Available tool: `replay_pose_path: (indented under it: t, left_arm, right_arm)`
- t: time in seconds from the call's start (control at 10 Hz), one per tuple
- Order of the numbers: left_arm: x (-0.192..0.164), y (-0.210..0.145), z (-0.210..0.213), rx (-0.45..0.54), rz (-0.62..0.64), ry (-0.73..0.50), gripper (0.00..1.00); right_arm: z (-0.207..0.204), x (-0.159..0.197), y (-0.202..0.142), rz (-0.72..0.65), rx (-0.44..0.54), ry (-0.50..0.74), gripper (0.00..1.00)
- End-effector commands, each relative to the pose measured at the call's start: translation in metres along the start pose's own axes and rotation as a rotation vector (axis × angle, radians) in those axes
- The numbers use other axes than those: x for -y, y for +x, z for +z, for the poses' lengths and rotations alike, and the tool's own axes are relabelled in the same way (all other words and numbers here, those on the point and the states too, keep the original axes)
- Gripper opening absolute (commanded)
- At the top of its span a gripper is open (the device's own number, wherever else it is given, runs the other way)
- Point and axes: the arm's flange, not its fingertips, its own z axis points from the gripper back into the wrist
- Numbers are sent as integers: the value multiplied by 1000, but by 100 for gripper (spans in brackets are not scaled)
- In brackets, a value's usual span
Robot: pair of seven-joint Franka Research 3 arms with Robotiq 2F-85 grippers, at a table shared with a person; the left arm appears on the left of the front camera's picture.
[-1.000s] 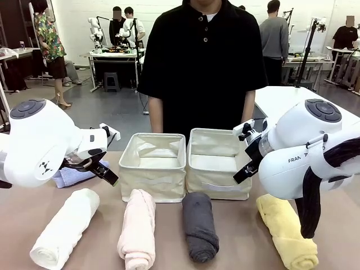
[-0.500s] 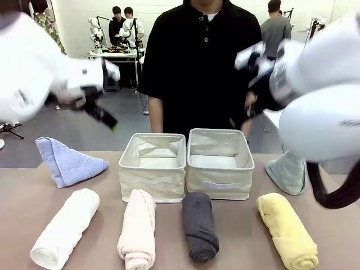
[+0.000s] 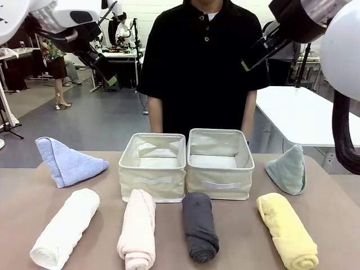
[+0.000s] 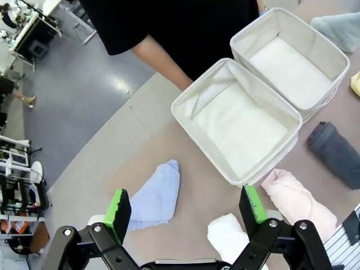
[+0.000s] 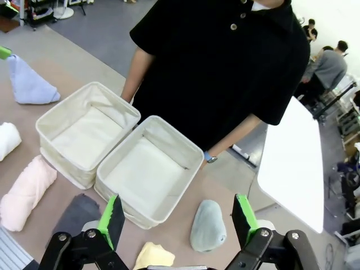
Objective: Sort the towels based on their folding style.
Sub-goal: Pick up one triangle-folded towel and place it in the left Fabric basket.
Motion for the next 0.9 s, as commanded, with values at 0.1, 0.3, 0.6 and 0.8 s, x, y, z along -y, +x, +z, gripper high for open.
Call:
replay_pose_path:
  t: [0.1,0.3,0.6,0.8]
  left_arm:
    - [-1,-10,-14,7,16,-18,100]
    - [-2,-7,-13,-17,8,-9,100]
    - [-91,-53,6,-51,142,-573,100]
    - [-154,-99,19,5,212,-726,100]
  right_arm:
    - [-16,-3,-9,-4,6,27,100]
    - [-13,-3,-7,2,-14,13,100]
    - [2,106,-56,-264,-94,383,100]
    - [14,177,-107,-445,-100,566,100]
